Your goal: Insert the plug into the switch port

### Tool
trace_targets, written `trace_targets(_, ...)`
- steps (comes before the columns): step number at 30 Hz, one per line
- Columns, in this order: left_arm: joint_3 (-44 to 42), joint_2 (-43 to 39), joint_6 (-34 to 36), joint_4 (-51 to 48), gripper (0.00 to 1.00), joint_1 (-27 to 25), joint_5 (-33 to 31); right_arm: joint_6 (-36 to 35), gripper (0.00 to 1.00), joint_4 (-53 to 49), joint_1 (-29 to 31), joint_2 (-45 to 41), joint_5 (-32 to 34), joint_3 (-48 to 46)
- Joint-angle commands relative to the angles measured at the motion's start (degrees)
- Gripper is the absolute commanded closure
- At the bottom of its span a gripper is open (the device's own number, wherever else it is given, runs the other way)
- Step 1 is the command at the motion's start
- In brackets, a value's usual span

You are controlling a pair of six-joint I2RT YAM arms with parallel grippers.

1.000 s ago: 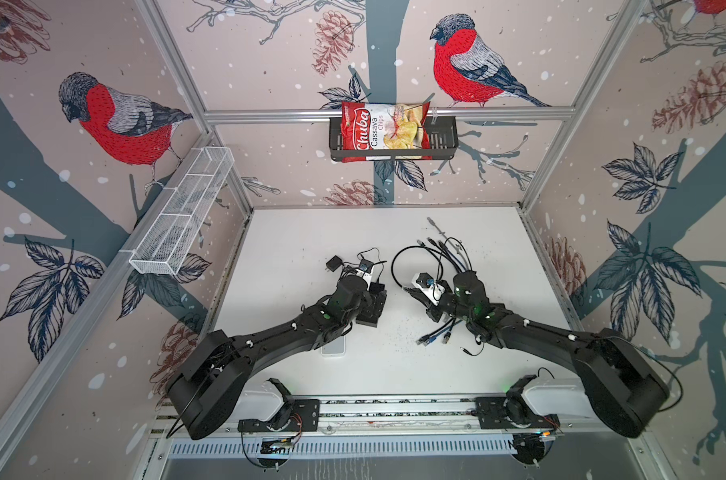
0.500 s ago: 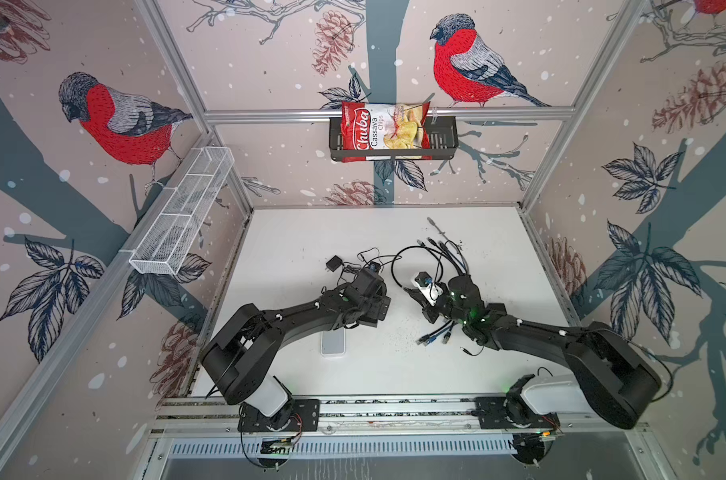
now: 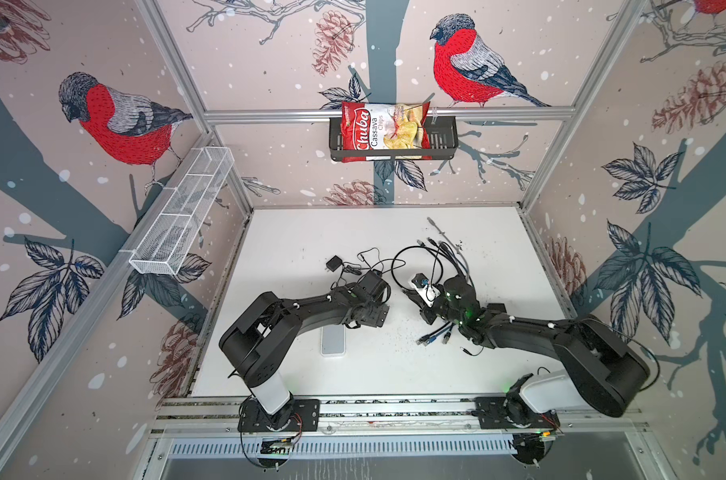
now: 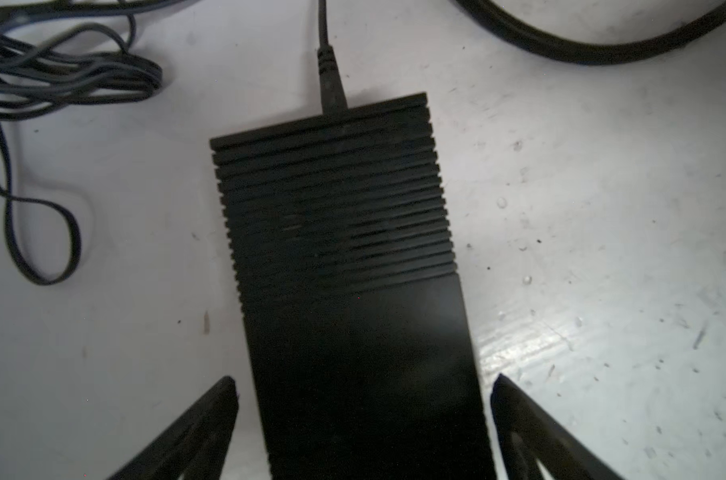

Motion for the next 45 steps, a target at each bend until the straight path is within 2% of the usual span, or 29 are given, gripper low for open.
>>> trace_targets(1,0.6,0.9,-0.2,-1.4,0.14,0.0,-0.3,0.9,1.00,2.6,0.1,0.7,-0.7,0.4)
trace_targets(7,-0.1,1.3,-0.4,-1.0,0.41,0.0,0.0,0.6,1.00,3.3,0.1,1.6,-1.3,0.4)
trace_targets(16,-1.1,-0.8,1.3,0.4,0.57,0.0,0.1,0.9,1.00,4.7,0.1,4.4,-2.5,0.6)
trace_targets(25,-4.1,-7.5,3.8,4.6,0.60,-0.5,2.8,2.1,1.00,6.6,1.7,7.1,-1.3,1.5)
trace_targets(34,-5.3,-7.7,2.8,6.9,0.60,-0.6,6.9,2.3,1.00,6.7,4.7,9.3,-2.8,4.6)
trace_targets(45,-5.7,-9.5,3.2,7.0,0.61,-0.6,4.8,2.3,1.00,6.1,4.9,5.2,0.0,0.6)
